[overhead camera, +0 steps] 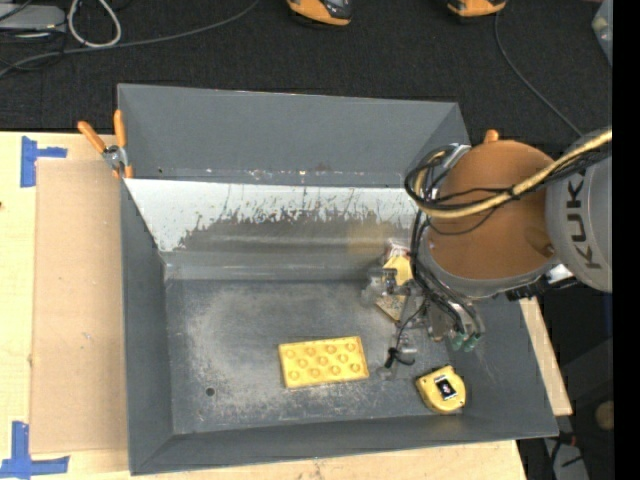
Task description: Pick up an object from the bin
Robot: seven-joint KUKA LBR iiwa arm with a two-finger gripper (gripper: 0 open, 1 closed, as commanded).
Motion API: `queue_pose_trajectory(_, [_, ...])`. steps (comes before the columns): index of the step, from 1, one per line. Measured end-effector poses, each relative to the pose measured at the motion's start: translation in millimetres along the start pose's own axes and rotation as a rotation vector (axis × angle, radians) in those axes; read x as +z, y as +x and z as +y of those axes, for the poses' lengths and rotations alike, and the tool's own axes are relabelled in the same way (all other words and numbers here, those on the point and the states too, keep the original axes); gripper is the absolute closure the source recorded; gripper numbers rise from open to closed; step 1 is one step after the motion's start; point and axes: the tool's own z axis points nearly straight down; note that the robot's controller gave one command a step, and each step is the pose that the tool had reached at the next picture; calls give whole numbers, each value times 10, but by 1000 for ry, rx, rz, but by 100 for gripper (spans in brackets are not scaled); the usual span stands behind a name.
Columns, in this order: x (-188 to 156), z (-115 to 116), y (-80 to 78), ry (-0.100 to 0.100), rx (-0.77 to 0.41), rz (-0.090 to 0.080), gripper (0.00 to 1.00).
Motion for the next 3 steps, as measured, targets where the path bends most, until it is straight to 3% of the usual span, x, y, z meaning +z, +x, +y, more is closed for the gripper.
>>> queue_pose_trajectory(1, [336, 382, 99, 0, -46, 0, 0])
queue_pose_trajectory(2, [596, 736, -197, 1, 16, -6, 100])
queue_pose_trajectory(3, [596, 736, -197, 1, 16, -5, 100])
